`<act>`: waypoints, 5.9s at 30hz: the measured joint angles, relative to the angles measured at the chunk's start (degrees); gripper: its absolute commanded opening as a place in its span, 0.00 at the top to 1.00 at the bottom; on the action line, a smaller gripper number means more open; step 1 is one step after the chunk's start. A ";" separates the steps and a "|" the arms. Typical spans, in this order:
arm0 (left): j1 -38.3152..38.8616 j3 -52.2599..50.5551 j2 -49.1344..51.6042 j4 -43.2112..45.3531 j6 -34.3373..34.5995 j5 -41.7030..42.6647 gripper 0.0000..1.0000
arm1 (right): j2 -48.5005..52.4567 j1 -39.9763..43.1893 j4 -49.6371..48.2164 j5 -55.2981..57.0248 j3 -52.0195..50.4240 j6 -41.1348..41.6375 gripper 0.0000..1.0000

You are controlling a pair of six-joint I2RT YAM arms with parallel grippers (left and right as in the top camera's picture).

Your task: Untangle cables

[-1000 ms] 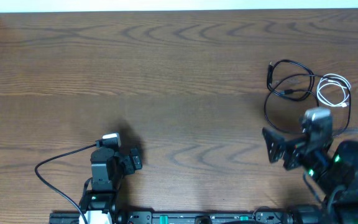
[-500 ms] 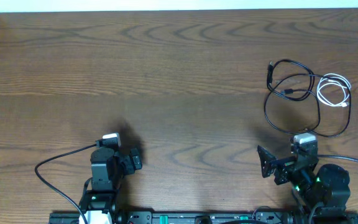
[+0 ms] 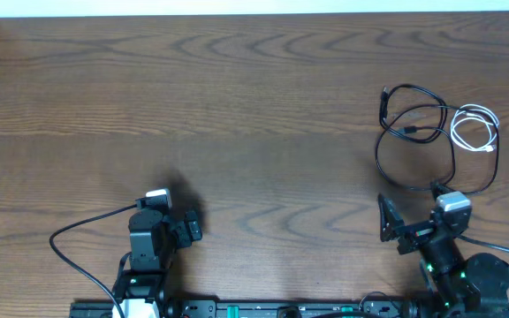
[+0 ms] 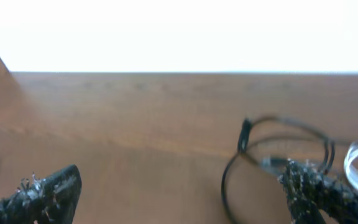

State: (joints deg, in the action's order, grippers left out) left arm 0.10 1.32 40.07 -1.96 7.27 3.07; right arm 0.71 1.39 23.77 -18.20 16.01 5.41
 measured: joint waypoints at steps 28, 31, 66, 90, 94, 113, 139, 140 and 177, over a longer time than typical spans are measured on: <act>0.00 0.04 0.00 -0.07 0.02 0.00 0.02 | -0.09 6.49 -39.23 10.03 -15.39 -0.02 0.01; 0.00 0.02 0.00 -0.09 0.00 0.00 0.02 | -0.13 6.49 -35.34 12.57 -15.41 -0.02 0.01; 0.00 0.04 0.00 -0.11 0.00 0.00 0.02 | 0.09 6.49 -19.89 15.65 -15.63 -0.02 0.01; 0.00 0.04 -37.16 -0.15 0.28 -0.04 0.02 | 0.07 6.49 -19.89 15.67 -15.63 -0.02 0.01; 0.00 0.04 -39.45 -0.15 0.28 -0.04 0.02 | 0.07 6.49 -19.87 15.67 -15.63 -0.02 0.01; -0.04 0.04 -39.45 0.02 -7.37 -3.43 0.02 | 0.07 6.49 -19.87 15.67 -15.63 -0.02 0.01; -0.04 0.04 -39.45 0.02 -8.61 -3.45 0.02 | 0.07 6.49 -19.89 15.67 -15.63 -0.02 0.01; -0.04 0.04 -39.45 0.02 -8.61 -3.45 0.02 | 0.07 6.49 -19.89 15.67 -15.63 -0.02 0.01; -0.04 0.04 -39.45 0.04 -8.61 -3.45 0.02 | 0.07 6.49 -19.89 15.67 -15.63 -0.02 0.01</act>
State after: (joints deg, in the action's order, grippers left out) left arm 0.05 1.37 0.62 -1.91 -1.34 -0.38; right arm 0.78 7.88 3.88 -2.52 0.38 5.39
